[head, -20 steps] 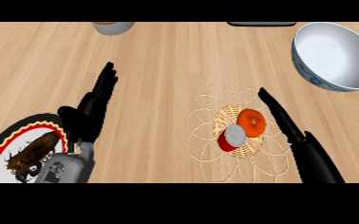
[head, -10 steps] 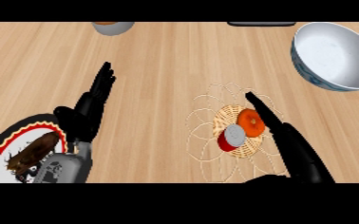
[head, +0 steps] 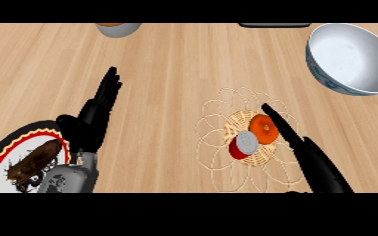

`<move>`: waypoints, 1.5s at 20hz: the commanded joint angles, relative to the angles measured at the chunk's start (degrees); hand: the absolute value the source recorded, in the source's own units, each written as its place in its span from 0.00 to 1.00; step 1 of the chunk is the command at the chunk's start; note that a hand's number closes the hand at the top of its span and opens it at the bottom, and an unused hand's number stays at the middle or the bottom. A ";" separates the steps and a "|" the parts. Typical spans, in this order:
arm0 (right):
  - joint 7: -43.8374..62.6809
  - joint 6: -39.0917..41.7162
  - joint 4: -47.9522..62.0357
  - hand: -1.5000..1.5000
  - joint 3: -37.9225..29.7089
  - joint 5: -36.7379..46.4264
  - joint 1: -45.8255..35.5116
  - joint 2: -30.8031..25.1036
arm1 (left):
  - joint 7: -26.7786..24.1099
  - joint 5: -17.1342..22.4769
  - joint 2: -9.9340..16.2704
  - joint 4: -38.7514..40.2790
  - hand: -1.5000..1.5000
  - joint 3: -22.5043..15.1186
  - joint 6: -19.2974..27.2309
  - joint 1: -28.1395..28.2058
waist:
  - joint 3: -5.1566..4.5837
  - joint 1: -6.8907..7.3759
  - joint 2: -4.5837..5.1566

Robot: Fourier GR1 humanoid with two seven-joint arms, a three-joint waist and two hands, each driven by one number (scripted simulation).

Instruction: Pick the can from the placemat and place it in the bowl

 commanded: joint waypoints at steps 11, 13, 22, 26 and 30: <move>-9.20 1.32 5.87 0.00 -2.34 -0.46 5.67 8.09 | 1.49 -3.38 -3.05 -2.61 0.50 0.43 -0.57 1.94 | 0.00 0.10 0.00; -9.25 2.62 6.59 0.00 -2.40 -0.84 4.98 8.13 | -2.62 -2.05 -0.88 -1.56 0.50 2.86 -3.21 3.90 | -0.01 0.19 0.01; -13.51 0.38 15.26 0.00 -1.58 3.61 3.04 14.03 | 0.82 -3.40 -3.04 -0.39 0.50 3.57 -4.07 -0.24 | -0.01 0.08 0.01; -17.27 0.15 18.84 0.00 -4.73 5.94 2.84 10.97 | -0.32 -3.51 -3.69 0.27 0.50 3.42 -3.88 -0.31 | -0.01 0.10 0.02; -16.17 -1.80 26.36 0.00 -4.81 10.89 -0.90 11.55 | -0.69 -3.63 -3.48 0.34 0.50 3.60 -4.20 0.95 | 0.00 0.29 0.07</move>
